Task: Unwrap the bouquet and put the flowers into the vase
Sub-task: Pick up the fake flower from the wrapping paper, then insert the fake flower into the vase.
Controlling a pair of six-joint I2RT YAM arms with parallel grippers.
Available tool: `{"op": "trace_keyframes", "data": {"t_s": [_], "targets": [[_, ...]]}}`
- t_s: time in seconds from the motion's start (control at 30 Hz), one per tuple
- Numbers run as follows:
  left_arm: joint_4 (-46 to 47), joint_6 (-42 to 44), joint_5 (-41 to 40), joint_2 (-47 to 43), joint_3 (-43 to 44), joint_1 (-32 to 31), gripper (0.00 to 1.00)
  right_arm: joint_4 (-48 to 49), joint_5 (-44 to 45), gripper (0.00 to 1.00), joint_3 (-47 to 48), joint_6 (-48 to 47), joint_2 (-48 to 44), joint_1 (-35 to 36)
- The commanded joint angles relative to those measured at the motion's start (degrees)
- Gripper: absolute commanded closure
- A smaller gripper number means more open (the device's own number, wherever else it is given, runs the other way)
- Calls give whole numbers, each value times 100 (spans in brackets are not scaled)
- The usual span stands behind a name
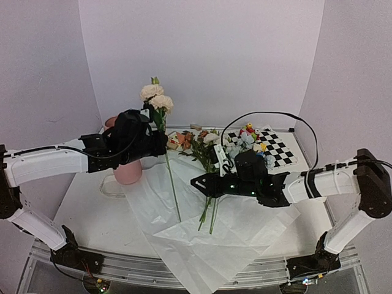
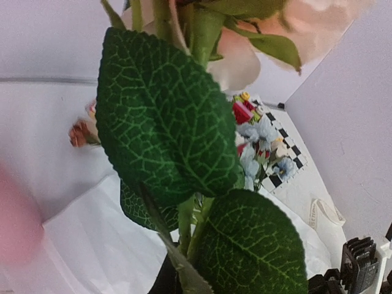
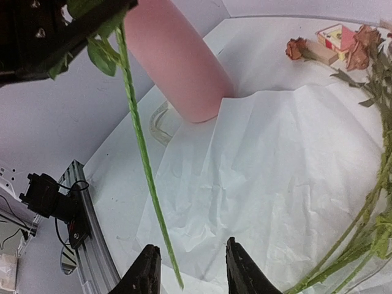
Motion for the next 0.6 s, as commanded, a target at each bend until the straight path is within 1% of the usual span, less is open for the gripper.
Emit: {"op": "trace_keyframes", "data": {"t_s": [0.0, 0.37, 0.47, 0.5, 0.57], "targets": [[-438, 1110, -1054, -420, 887, 23, 100, -303, 648, 62, -33, -360, -580, 24], [-406, 2545, -2343, -132, 2972, 32, 100, -658, 1497, 61, -273, -536, -1402, 24], [-208, 2960, -2559, -76, 3326, 33, 100, -681, 1682, 60, -360, -578, -1613, 25], [-100, 3133, -2643, -68, 3417, 33, 100, -702, 1746, 55, -382, -597, -1666, 24], [187, 3549, -2855, -67, 3560, 32, 100, -754, 1849, 37, -412, -606, -1749, 24]]}}
